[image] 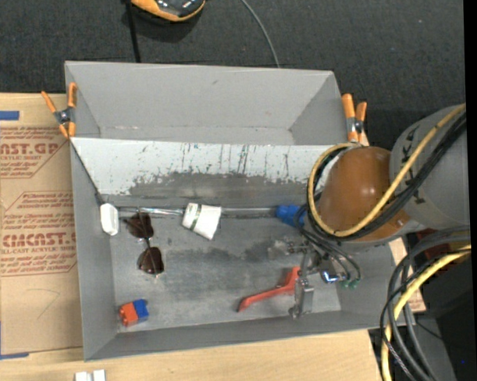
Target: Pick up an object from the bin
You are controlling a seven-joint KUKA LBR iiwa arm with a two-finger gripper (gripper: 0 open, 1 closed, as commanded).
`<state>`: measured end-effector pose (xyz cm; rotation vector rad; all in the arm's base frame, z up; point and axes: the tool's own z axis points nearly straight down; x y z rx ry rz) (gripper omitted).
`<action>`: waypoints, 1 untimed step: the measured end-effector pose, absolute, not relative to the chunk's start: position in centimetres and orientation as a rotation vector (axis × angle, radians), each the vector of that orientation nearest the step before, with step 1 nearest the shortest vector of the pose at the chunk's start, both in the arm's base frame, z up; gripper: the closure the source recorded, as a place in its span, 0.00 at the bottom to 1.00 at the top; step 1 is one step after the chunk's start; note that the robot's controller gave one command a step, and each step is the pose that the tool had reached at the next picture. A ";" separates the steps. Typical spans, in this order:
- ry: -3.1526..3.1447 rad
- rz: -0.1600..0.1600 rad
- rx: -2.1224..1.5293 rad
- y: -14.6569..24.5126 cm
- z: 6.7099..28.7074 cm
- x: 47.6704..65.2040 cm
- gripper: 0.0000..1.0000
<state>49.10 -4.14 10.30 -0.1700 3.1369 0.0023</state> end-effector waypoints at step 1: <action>3.077 0.003 -0.622 -4.7 7.8 48.3 1.00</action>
Offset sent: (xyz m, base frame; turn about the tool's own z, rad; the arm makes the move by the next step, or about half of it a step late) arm 0.0000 0.0000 0.0000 0.0000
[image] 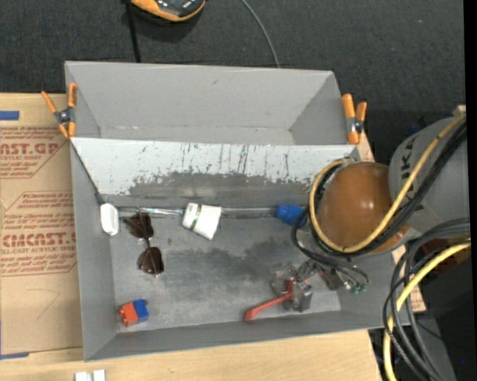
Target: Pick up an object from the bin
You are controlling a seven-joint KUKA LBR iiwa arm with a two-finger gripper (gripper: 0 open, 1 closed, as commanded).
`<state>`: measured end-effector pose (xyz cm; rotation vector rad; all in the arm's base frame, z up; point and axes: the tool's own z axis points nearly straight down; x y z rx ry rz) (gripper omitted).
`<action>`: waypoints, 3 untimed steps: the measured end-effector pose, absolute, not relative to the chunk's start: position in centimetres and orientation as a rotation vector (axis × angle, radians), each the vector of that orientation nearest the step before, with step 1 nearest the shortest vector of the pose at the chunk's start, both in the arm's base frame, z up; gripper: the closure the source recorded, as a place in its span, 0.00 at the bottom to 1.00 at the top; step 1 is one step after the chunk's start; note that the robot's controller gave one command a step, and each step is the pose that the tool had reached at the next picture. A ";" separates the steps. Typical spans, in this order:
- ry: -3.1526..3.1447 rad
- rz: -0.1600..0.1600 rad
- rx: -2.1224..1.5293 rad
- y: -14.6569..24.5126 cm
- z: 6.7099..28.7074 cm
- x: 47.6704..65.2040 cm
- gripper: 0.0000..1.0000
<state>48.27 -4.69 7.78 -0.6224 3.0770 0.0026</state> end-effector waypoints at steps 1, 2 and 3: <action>3.077 0.003 -0.622 -4.7 7.8 48.3 1.00; 3.068 0.003 -0.657 -5.3 7.4 48.5 1.00; 3.072 0.008 -0.681 -5.0 11.8 48.3 1.00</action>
Offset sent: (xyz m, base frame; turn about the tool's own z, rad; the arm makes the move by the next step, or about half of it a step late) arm 0.0031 -0.0151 -0.0078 -0.0482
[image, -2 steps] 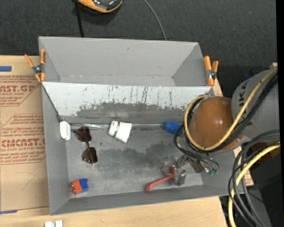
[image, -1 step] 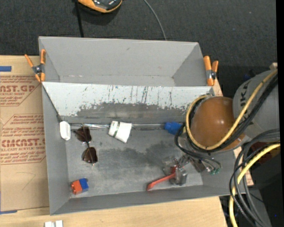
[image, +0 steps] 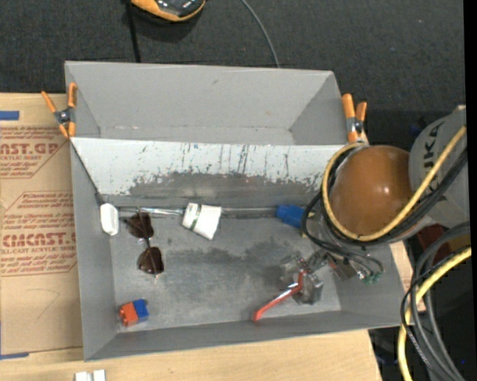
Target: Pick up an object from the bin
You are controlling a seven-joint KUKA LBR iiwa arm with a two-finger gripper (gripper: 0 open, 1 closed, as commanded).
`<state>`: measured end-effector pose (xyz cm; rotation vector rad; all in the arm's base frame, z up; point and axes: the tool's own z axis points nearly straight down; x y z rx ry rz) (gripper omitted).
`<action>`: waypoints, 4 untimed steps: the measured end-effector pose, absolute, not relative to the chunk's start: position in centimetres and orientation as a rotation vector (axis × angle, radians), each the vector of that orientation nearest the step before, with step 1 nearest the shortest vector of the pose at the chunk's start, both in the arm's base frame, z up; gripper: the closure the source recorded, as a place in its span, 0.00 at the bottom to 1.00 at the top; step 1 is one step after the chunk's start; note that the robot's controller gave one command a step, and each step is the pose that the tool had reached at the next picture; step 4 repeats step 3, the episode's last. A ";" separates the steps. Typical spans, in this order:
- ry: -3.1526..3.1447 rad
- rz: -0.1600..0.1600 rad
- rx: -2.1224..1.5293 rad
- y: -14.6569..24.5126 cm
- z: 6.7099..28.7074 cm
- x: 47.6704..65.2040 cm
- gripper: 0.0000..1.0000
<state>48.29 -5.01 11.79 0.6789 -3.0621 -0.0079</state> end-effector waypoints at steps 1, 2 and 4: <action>-3.062 -0.001 0.737 -5.6 15.3 48.9 1.00; -3.049 -0.010 0.731 -5.3 19.8 48.6 1.00; -3.059 -0.001 0.755 -5.9 23.3 49.3 1.00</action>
Offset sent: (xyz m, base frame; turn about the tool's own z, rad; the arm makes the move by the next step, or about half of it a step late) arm 0.0023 0.0010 0.1995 -0.0227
